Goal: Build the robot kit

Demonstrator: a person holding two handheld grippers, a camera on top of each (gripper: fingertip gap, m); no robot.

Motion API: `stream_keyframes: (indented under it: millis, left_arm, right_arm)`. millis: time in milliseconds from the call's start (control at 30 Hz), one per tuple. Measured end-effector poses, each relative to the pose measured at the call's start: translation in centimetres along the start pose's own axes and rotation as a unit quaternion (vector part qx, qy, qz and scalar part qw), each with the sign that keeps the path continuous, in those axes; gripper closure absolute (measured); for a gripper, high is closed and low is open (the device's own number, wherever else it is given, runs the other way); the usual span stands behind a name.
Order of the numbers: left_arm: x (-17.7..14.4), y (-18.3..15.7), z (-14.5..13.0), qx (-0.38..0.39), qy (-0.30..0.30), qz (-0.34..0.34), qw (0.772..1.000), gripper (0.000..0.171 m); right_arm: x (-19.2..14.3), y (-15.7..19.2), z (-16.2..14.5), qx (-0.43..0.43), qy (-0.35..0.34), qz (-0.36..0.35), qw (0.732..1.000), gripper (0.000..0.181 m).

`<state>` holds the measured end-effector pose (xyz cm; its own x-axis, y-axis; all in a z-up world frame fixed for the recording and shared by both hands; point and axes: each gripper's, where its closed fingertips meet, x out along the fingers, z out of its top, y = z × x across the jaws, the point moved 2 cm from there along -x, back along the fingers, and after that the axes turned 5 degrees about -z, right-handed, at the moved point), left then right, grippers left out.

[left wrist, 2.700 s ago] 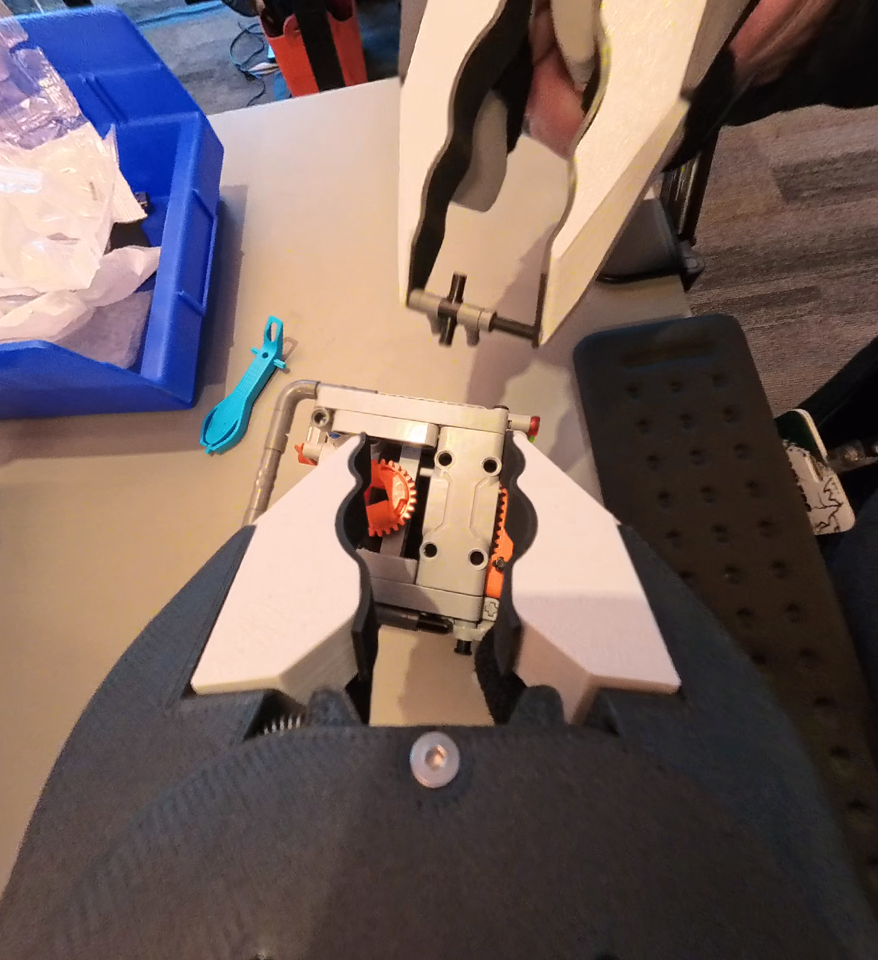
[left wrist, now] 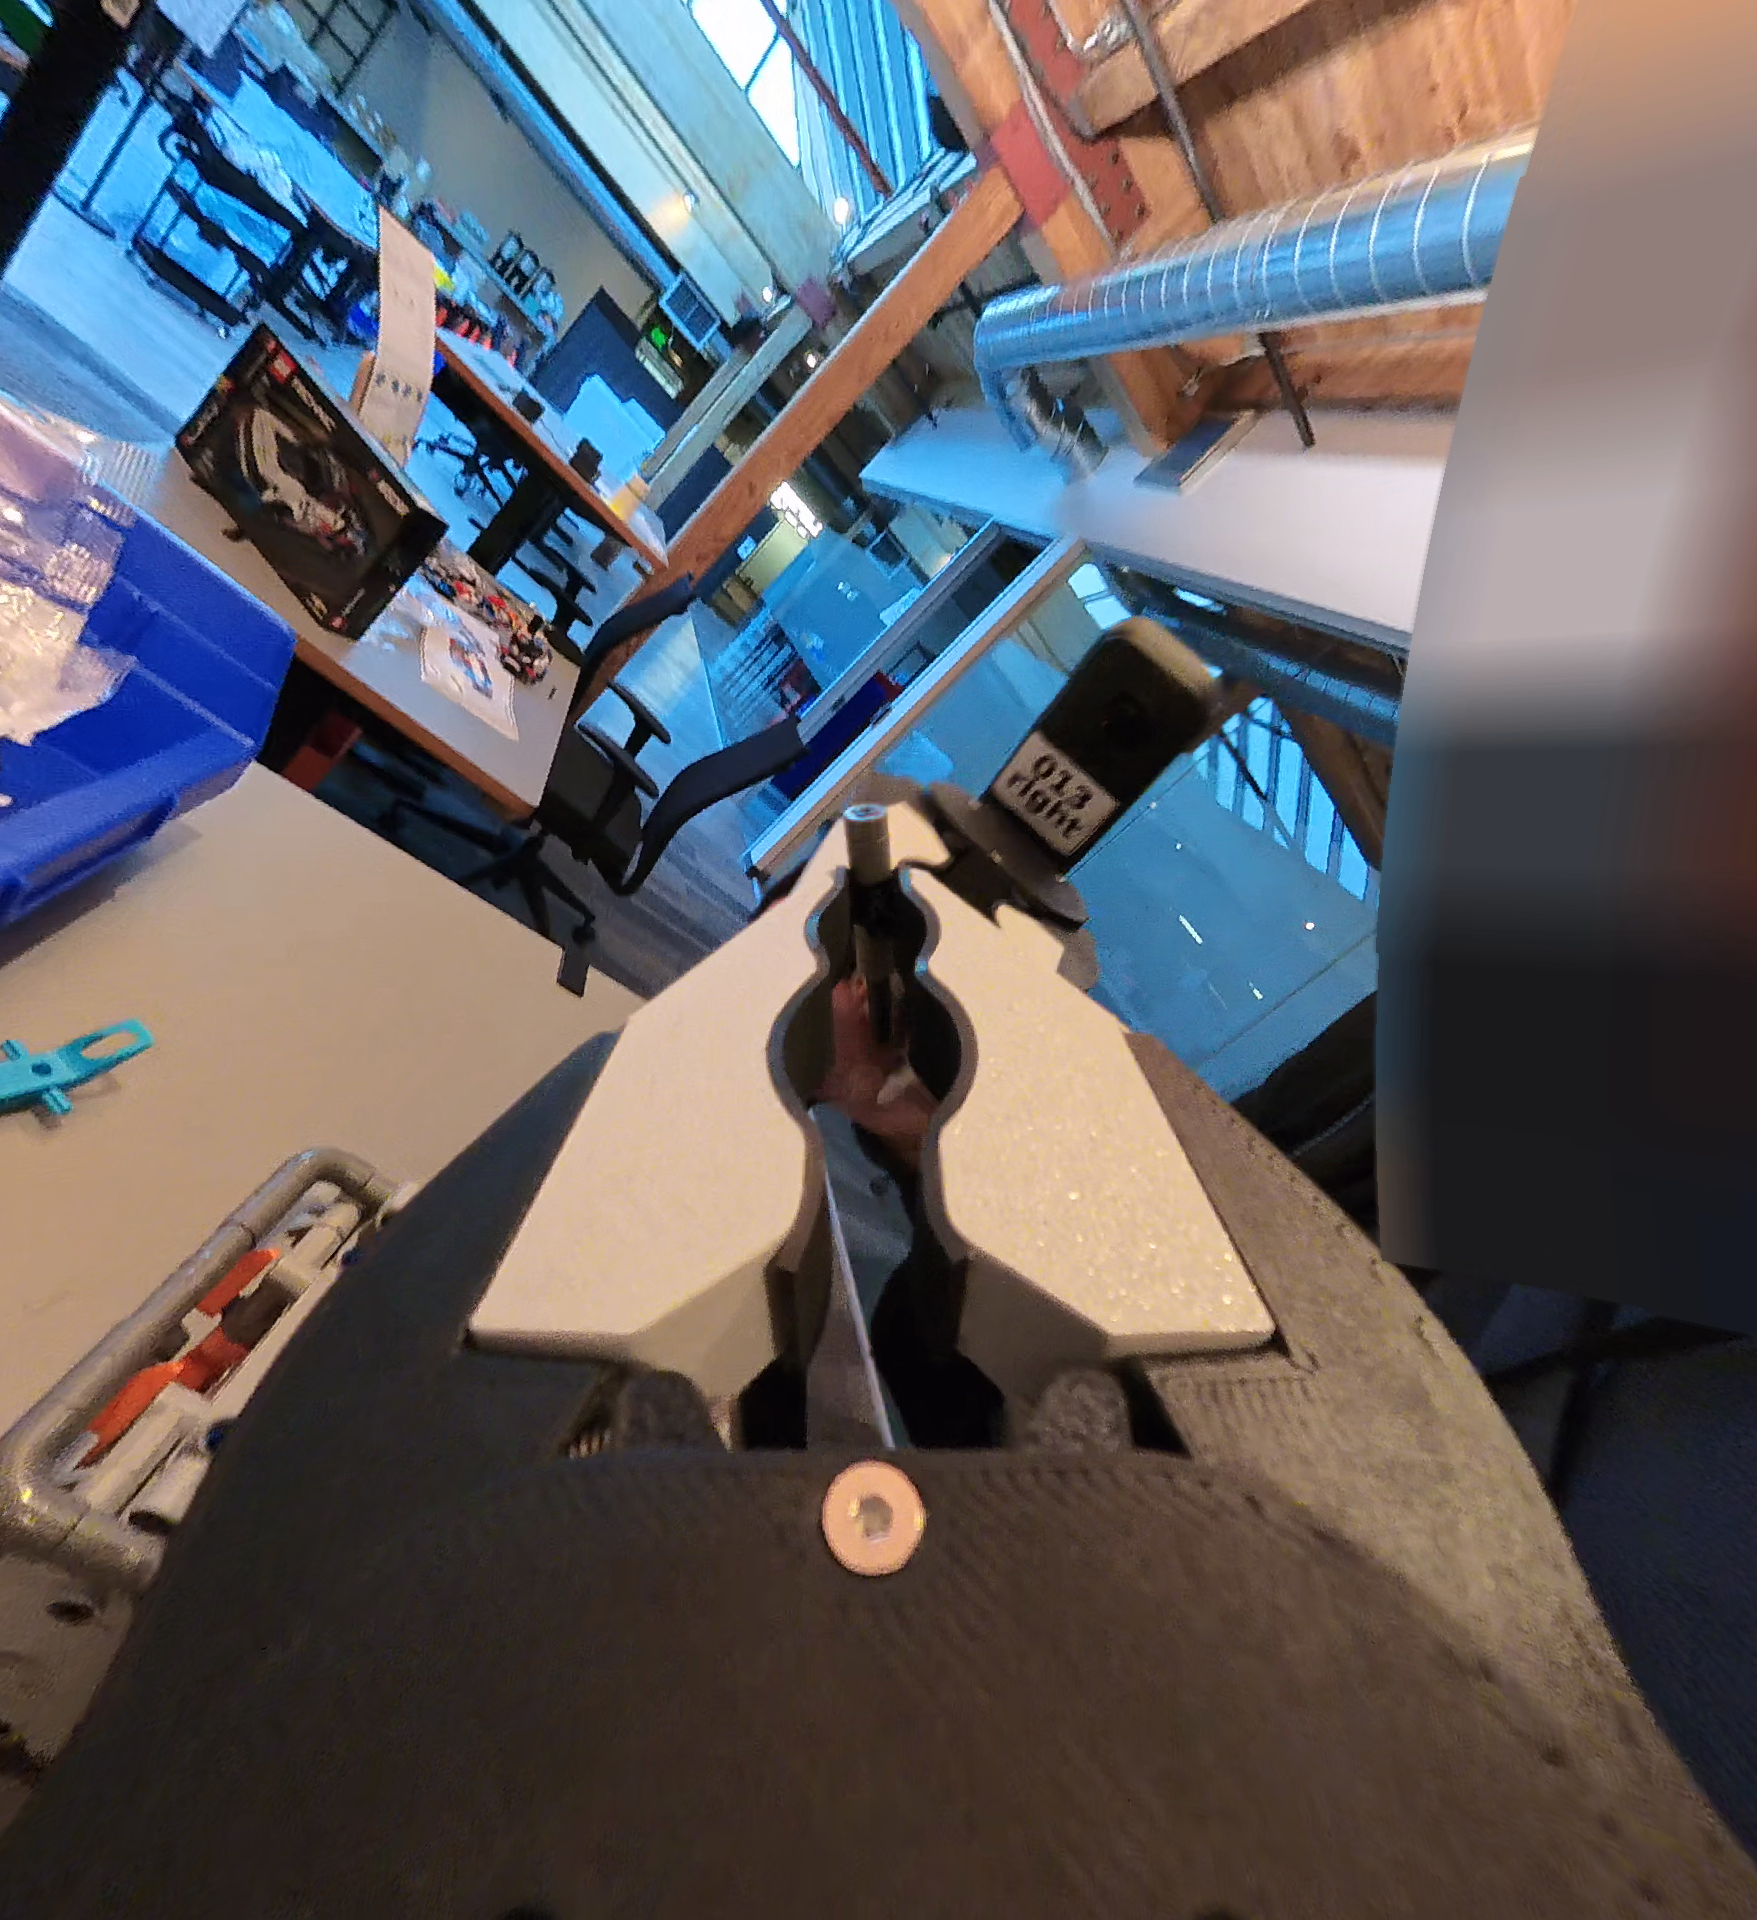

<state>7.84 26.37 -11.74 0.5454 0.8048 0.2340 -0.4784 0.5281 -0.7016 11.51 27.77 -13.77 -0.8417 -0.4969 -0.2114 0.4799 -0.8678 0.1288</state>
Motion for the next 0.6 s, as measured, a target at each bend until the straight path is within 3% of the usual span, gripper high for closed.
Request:
stream_keyframes:
  millis: [200, 233, 600]
  left_arm:
    - [0.9, 0.0, 0.2, 0.005, -0.019, -0.006, 1.000, 0.168]
    - [0.9, 0.0, 0.3, 0.005, -0.023, -0.008, 1.000, 0.168]
    - [0.3, 0.3, 0.3, 0.010, -0.028, -0.014, 0.999, 0.167]
  right_arm:
    - [0.7, 0.3, 1.0, 0.151, -0.079, 0.071, 0.983, 0.170]
    - [0.7, 0.0, 1.0, 0.152, -0.084, 0.064, 0.983, 0.179]
    - [0.3, -0.7, 1.0, 0.089, -0.044, 0.020, 0.995, 0.181]
